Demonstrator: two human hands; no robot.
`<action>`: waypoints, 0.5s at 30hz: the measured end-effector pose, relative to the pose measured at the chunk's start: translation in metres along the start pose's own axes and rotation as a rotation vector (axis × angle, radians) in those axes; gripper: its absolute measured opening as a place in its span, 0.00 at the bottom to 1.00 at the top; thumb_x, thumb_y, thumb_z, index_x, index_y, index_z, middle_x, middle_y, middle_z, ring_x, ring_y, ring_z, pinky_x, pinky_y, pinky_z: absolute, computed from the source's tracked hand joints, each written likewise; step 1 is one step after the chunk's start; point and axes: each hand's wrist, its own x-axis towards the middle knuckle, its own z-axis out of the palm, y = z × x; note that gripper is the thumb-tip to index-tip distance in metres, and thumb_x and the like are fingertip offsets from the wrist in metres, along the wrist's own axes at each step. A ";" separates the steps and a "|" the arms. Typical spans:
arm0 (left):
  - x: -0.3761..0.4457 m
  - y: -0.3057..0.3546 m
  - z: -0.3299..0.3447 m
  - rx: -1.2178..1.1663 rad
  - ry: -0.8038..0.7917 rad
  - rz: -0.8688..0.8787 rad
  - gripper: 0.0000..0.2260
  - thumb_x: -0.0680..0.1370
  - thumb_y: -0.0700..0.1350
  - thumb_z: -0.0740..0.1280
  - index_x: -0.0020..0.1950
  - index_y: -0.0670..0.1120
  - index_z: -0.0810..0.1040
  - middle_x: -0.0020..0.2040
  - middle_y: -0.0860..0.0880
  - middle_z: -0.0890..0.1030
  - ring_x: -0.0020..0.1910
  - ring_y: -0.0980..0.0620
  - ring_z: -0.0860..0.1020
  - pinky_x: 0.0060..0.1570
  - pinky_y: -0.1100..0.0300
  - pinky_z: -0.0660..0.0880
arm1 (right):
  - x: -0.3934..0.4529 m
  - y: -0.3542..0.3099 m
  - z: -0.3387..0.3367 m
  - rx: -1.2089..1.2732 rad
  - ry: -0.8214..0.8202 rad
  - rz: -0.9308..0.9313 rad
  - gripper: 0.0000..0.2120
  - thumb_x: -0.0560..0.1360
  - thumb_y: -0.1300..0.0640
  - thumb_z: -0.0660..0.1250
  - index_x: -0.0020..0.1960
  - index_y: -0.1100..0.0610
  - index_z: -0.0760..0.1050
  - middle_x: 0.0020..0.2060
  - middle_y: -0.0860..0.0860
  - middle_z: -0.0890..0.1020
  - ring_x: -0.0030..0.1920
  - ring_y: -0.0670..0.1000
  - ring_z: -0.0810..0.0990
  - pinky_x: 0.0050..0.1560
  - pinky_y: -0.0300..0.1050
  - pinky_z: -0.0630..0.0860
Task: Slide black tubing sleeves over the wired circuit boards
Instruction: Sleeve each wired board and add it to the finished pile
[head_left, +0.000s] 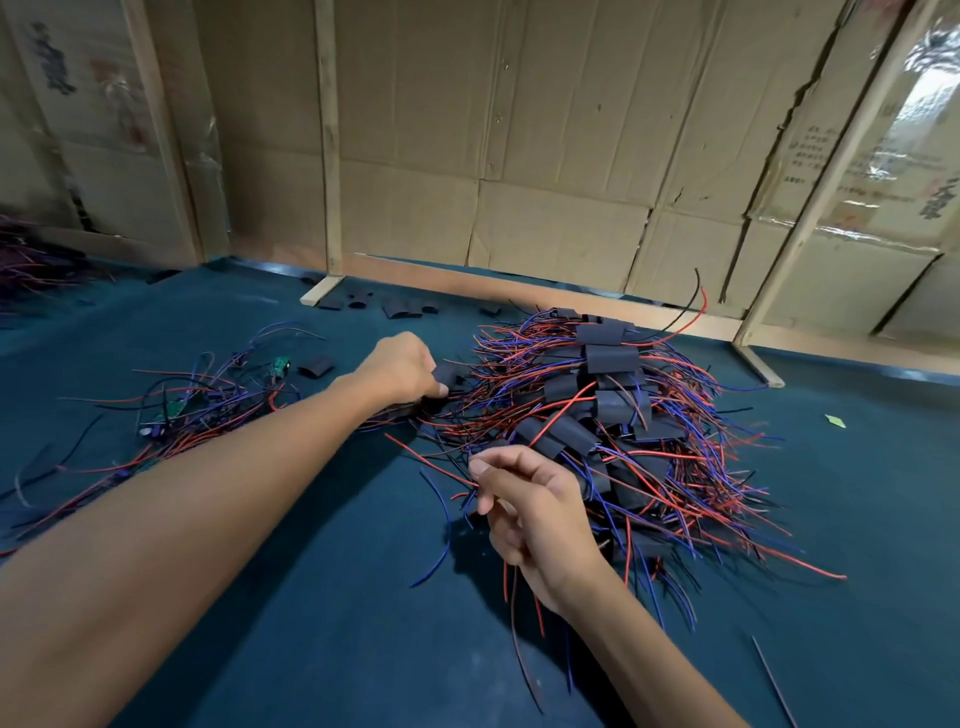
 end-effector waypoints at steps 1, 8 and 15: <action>-0.003 0.000 -0.005 -0.018 0.018 -0.010 0.12 0.71 0.50 0.79 0.48 0.46 0.80 0.47 0.45 0.82 0.48 0.45 0.79 0.51 0.57 0.74 | 0.000 0.001 0.000 -0.001 -0.003 0.004 0.08 0.77 0.64 0.69 0.42 0.56 0.81 0.28 0.55 0.76 0.18 0.46 0.59 0.21 0.33 0.55; -0.065 0.016 -0.022 -0.110 0.228 0.211 0.07 0.76 0.48 0.73 0.42 0.47 0.79 0.39 0.50 0.82 0.41 0.51 0.80 0.42 0.58 0.74 | 0.001 0.002 0.004 0.007 0.044 -0.076 0.12 0.76 0.53 0.72 0.56 0.57 0.79 0.38 0.55 0.81 0.22 0.48 0.68 0.21 0.33 0.59; -0.158 0.023 0.014 -0.294 0.172 0.486 0.03 0.75 0.40 0.72 0.46 0.46 0.79 0.41 0.51 0.79 0.42 0.53 0.79 0.46 0.54 0.76 | -0.001 0.001 0.001 -0.083 0.089 -0.190 0.16 0.74 0.51 0.74 0.56 0.60 0.82 0.45 0.57 0.86 0.28 0.56 0.78 0.23 0.44 0.75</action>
